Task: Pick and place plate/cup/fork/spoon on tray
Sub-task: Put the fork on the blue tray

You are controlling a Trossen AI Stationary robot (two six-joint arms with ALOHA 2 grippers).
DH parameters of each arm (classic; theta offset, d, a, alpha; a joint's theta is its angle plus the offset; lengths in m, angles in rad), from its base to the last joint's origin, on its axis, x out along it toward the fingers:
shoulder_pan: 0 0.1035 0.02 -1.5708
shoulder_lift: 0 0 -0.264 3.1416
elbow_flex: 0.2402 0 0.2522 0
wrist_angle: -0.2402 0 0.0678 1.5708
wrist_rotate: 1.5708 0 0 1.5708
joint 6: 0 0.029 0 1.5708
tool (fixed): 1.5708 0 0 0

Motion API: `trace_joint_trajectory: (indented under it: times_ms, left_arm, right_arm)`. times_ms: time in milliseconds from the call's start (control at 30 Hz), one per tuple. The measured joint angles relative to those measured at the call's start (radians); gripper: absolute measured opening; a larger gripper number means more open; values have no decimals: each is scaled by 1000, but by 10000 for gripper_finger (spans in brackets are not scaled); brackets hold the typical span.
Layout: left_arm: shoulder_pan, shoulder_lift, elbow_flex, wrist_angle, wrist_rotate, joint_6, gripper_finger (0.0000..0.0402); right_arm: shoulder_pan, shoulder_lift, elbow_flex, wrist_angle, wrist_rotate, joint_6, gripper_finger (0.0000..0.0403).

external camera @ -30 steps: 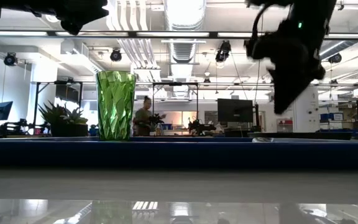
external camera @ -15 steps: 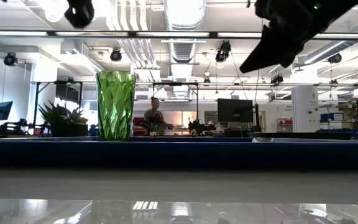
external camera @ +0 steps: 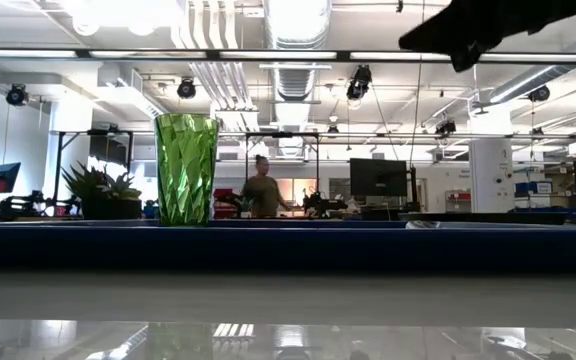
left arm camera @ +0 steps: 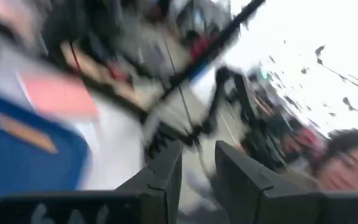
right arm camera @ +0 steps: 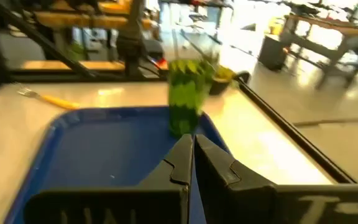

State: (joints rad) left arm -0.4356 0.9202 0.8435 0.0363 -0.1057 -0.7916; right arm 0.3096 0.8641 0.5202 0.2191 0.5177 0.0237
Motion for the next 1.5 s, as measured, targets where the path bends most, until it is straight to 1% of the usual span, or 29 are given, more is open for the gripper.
trace_joint_trajectory:
  times_ms: [133, 267, 367, 433, 533, 600, 667, 767, 833, 933, 1000, 1167, 1300, 1500]
  left_arm:
    - [-160, 104, 52, -114, 75, -245, 65]
    - [-333, 202, 73, -261, 70, -592, 48]
    - [-428, 264, 67, -361, 64, -878, 37]
    - [-485, 302, 56, -441, 64, -1035, 31]
    - [-555, 350, 29, -541, 70, -1236, 27]
    - [-582, 378, 18, -570, 71, -1313, 26]
    - [-591, 400, 17, -578, 75, -1319, 26]
    - [-589, 416, 17, -590, 74, -1270, 26]
    - [-589, 428, 17, -664, 76, -1254, 26]
    - [-590, 447, 15, -772, 125, -1270, 26]
    - [-590, 452, 15, -807, 146, -1270, 26]
    - [-590, 467, 14, -839, 107, -1270, 30]
    - [-590, 488, 14, -839, 103, -1271, 56]
    - [-590, 528, 14, -838, 103, -1271, 125]
  right_arm:
    - [0, -40, 5, 2, -67, -48, 8]
    - [0, -54, 9, 3, -75, -76, 8]
    - [0, -56, 9, 1, -76, -78, 8]
    - [0, -56, 9, 2, -76, -78, 8]
    - [0, -57, 9, 1, -77, -81, 8]
    - [0, -57, 9, 1, -77, -83, 8]
    - [0, -57, 9, 1, -77, -90, 8]
    - [0, -57, 9, 1, -77, -91, 8]
    - [0, -57, 9, 0, -77, -101, 8]
    - [0, -58, 9, 0, -77, -112, 8]
    - [0, -58, 9, 0, -77, -113, 8]
    - [0, -58, 9, -1, -77, -112, 8]
    - [0, -58, 9, -1, -77, -111, 8]
    - [0, -58, 9, -6, -77, -101, 8]
